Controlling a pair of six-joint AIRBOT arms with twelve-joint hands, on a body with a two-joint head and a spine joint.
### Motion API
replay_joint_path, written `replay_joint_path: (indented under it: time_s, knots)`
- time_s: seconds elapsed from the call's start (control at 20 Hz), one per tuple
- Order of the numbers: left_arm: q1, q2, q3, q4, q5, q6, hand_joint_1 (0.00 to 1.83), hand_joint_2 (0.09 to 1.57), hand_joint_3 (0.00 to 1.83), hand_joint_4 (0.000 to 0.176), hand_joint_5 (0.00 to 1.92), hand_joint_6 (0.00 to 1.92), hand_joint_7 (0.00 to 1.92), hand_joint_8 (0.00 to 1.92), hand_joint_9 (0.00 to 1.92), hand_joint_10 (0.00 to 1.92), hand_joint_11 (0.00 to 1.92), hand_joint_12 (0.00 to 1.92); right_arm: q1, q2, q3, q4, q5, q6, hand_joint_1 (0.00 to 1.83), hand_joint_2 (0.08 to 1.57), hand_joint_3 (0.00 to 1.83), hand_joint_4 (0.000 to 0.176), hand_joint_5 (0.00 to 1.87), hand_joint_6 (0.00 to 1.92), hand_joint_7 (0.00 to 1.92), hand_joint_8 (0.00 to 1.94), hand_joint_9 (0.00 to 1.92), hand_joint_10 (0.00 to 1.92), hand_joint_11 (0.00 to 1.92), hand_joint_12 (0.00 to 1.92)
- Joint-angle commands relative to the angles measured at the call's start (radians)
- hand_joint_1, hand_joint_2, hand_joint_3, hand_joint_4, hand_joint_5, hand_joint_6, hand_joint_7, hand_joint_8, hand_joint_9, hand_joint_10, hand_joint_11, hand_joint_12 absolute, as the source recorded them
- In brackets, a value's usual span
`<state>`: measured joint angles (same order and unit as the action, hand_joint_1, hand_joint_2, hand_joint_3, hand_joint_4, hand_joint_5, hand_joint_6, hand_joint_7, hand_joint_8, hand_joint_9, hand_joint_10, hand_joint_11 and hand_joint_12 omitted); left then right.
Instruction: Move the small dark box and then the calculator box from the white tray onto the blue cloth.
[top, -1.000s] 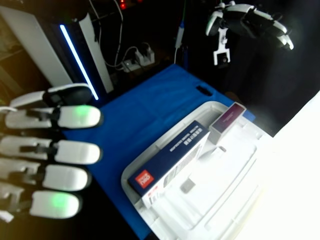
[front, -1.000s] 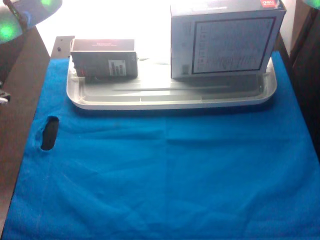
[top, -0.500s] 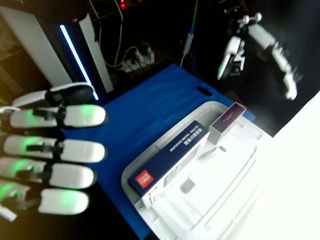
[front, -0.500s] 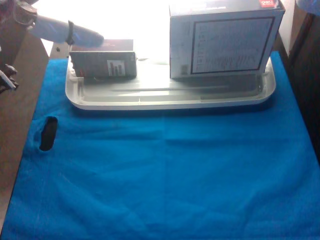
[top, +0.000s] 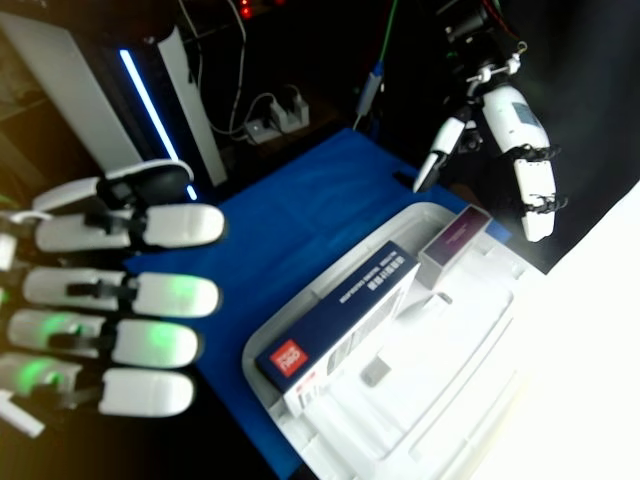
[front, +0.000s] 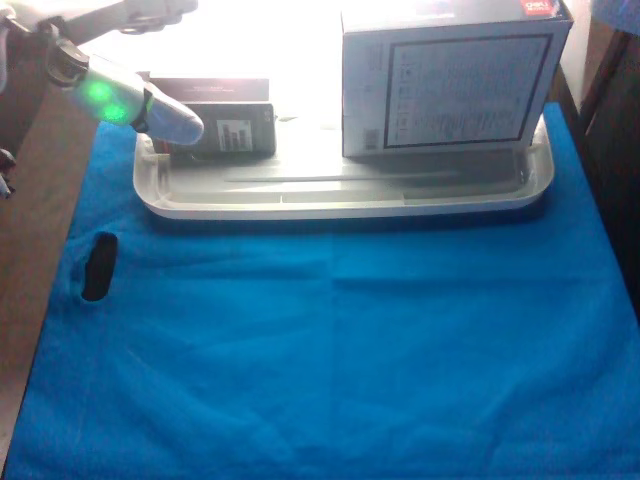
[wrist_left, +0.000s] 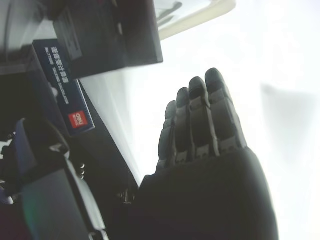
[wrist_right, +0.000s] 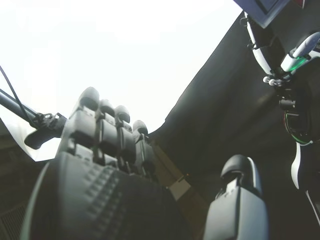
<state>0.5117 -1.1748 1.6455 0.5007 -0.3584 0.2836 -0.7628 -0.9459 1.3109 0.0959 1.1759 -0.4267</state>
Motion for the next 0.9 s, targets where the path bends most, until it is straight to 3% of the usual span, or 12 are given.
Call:
replay_joint_path:
  time_s: [0.0,0.2,0.25,0.3,0.35,0.4,0.45,0.5,0.55,0.65,0.75,0.85]
  knots:
    - [-0.014,-0.008,0.008,-0.021,-0.08,-0.012,0.79,0.71,0.0,0.0,0.29,0.0,0.38,0.0,0.38,0.01,0.28,0.11,0.018,0.0,0.006,0.026,0.115,0.004,0.4,0.86,0.0,0.065,0.1,0.0,0.13,0.0,0.07,0.0,0.0,0.24]
    - [-0.01,-0.045,0.036,-0.026,-0.073,-0.013,0.82,0.75,0.01,0.0,0.33,0.0,0.45,0.01,0.45,0.01,0.35,0.13,0.018,0.0,0.005,0.026,0.115,0.004,0.4,0.86,0.0,0.056,0.09,0.0,0.12,0.0,0.08,0.0,0.0,0.27]
    - [-0.01,-0.054,0.045,-0.026,-0.064,-0.013,0.91,0.83,0.01,0.0,0.39,0.0,0.54,0.01,0.57,0.02,0.48,0.22,0.018,0.0,0.005,0.026,0.115,0.004,0.39,0.86,0.0,0.051,0.09,0.0,0.13,0.0,0.09,0.0,0.0,0.3]
    - [-0.009,-0.064,0.054,-0.026,-0.059,-0.013,1.03,0.87,0.0,0.0,0.49,0.0,0.66,0.01,0.68,0.02,0.52,0.29,0.018,0.0,0.005,0.024,0.115,0.004,0.38,0.87,0.0,0.048,0.08,0.0,0.13,0.0,0.09,0.0,0.0,0.32]
    - [-0.007,-0.071,0.061,-0.026,-0.055,-0.013,1.16,0.93,0.01,0.0,0.81,0.04,0.96,0.04,0.9,0.04,0.54,0.59,0.018,0.0,0.005,0.023,0.116,0.004,0.37,0.87,0.0,0.046,0.08,0.0,0.13,0.0,0.08,0.0,0.0,0.33]
    - [-0.004,-0.075,0.067,-0.026,-0.052,-0.013,1.24,1.02,0.01,0.0,1.16,0.33,1.06,0.74,1.03,0.15,0.5,1.12,0.018,0.0,0.005,0.022,0.116,0.004,0.36,0.87,0.0,0.046,0.07,0.0,0.12,0.0,0.07,0.0,0.01,0.34]
    - [-0.003,-0.078,0.07,-0.027,-0.05,-0.013,1.25,1.05,0.02,0.0,1.23,0.43,0.99,1.01,0.95,0.41,0.43,1.4,0.018,0.0,0.004,0.022,0.116,0.004,0.36,0.87,0.0,0.045,0.07,0.0,0.12,0.0,0.07,0.0,0.01,0.35]
    - [-0.001,-0.08,0.074,-0.029,-0.049,-0.013,1.26,1.07,0.01,0.0,1.29,0.32,0.94,1.18,0.77,0.95,0.4,1.61,0.018,0.0,0.003,0.021,0.117,0.004,0.36,0.87,0.0,0.045,0.07,0.0,0.12,0.0,0.07,0.0,0.01,0.35]
    - [0.001,-0.081,0.077,-0.031,-0.048,-0.013,1.27,1.07,0.0,0.0,1.31,0.29,0.92,1.2,0.67,1.17,0.37,1.73,0.018,0.0,0.003,0.02,0.117,0.004,0.37,0.88,0.0,0.046,0.07,0.0,0.11,0.0,0.05,0.0,0.0,0.31]
    - [0.002,-0.083,0.079,-0.032,-0.048,-0.013,1.26,1.06,0.0,0.0,1.3,0.36,0.95,1.12,0.72,1.05,0.44,1.55,0.018,0.0,0.002,0.019,0.118,0.004,0.37,0.89,0.0,0.052,0.07,0.0,0.12,0.0,0.06,0.0,0.0,0.3]
    - [0.001,-0.082,0.083,-0.041,-0.06,-0.013,1.27,1.08,0.0,0.0,1.31,0.22,0.93,1.25,0.69,1.29,0.46,1.69,0.018,0.0,0.002,0.018,0.118,0.004,0.36,0.9,0.0,0.053,0.08,0.0,0.13,0.0,0.06,0.0,0.0,0.31]
    - [0.001,-0.069,0.079,-0.07,-0.092,-0.013,1.27,1.06,0.0,0.0,1.35,0.17,0.96,1.18,0.76,1.09,0.52,1.58,0.018,0.0,0.002,0.017,0.118,0.004,0.37,0.89,0.0,0.059,0.08,0.0,0.14,0.0,0.06,0.0,0.0,0.32]
